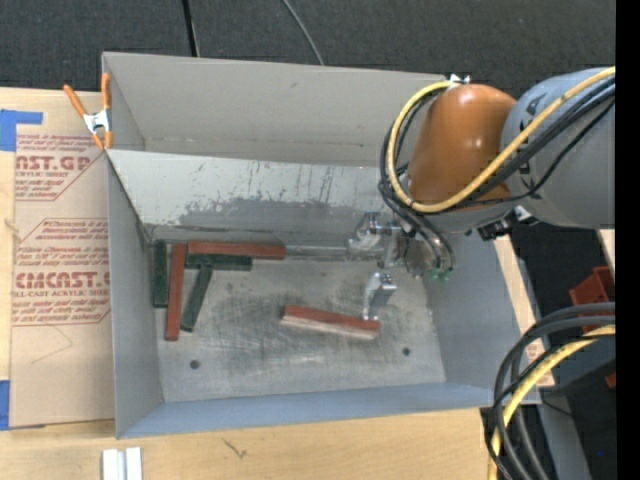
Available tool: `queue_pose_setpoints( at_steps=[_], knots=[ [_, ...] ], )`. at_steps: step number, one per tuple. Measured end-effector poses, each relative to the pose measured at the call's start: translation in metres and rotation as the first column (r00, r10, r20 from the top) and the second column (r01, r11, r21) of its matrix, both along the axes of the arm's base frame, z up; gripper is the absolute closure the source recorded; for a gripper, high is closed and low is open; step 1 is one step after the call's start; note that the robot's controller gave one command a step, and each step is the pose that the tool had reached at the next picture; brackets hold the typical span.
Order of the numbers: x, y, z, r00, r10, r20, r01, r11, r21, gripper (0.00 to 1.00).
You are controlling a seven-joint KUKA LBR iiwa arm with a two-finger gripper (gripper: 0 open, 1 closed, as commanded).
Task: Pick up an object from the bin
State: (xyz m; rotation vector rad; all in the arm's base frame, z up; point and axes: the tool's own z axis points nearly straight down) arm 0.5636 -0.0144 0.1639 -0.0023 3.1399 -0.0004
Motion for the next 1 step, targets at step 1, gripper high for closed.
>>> queue_pose_setpoints(
  at_steps=[1],
  knots=[
    [0.0000, 0.0000, 0.0000, 1.000, 0.000, 0.000, 0.000, 1.000, 0.000, 0.00]
  ],
)
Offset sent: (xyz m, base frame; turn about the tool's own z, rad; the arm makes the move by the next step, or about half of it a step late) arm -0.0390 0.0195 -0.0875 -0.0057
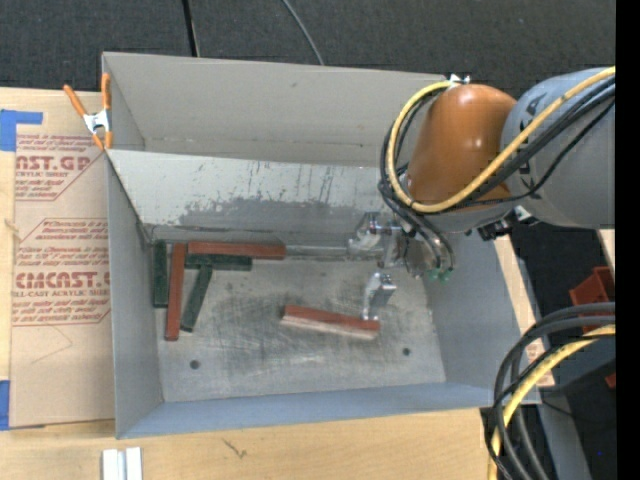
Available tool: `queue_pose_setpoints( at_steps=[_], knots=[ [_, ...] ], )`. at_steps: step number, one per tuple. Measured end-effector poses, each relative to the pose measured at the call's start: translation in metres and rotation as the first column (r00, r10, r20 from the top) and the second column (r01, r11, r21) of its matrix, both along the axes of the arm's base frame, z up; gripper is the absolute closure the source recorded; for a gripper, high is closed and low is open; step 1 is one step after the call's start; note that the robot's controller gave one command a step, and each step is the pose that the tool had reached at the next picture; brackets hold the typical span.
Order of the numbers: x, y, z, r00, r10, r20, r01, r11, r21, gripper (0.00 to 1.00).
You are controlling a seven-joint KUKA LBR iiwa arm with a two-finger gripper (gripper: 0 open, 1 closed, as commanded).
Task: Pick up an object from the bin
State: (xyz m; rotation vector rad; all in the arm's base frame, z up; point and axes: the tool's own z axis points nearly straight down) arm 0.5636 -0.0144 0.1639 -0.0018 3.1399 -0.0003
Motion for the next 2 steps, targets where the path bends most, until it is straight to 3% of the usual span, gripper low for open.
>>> queue_pose_setpoints(
  at_steps=[1, 2],
  knots=[
    [-0.0364, 0.0202, -0.0846, 1.000, 0.006, 0.006, -0.006, 1.000, 0.001, 1.00],
    [-0.0364, 0.0202, -0.0846, 1.000, 0.007, 0.006, -0.007, 1.000, 0.001, 1.00]
  ],
)
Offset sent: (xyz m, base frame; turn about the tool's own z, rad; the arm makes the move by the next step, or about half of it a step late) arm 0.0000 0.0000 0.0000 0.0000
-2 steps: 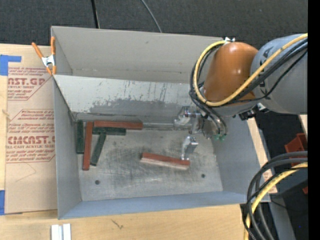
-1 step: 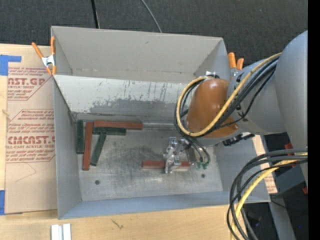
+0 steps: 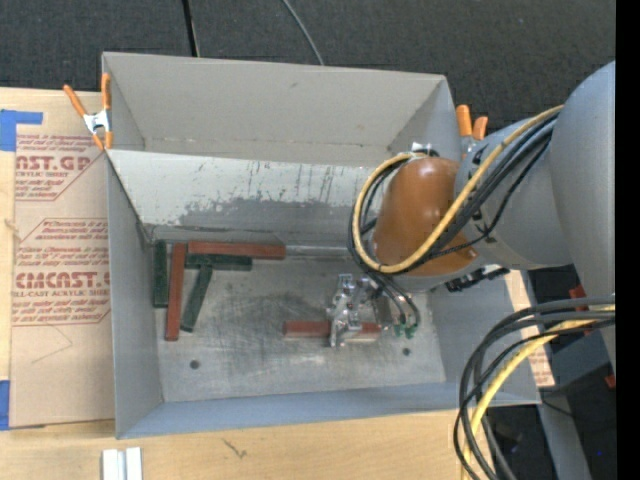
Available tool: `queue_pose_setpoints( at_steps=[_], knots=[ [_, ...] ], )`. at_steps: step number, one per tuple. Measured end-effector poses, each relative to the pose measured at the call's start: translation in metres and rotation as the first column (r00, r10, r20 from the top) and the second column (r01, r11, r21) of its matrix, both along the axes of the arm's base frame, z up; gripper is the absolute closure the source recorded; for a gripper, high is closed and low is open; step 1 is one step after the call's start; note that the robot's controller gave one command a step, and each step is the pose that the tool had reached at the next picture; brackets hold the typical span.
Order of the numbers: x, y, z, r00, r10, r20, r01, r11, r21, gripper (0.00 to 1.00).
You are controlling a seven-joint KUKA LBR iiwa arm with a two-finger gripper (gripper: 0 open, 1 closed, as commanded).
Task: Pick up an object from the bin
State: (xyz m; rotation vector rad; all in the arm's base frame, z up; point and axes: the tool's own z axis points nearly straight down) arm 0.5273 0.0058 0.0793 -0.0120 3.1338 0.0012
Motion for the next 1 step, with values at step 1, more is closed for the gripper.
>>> queue_pose_setpoints(
  at_steps=[1],
  knots=[
    [0.0047, 0.0006, 0.1356, 1.000, 0.026, -0.005, -0.026, 1.000, -0.001, 1.00]
  ],
)
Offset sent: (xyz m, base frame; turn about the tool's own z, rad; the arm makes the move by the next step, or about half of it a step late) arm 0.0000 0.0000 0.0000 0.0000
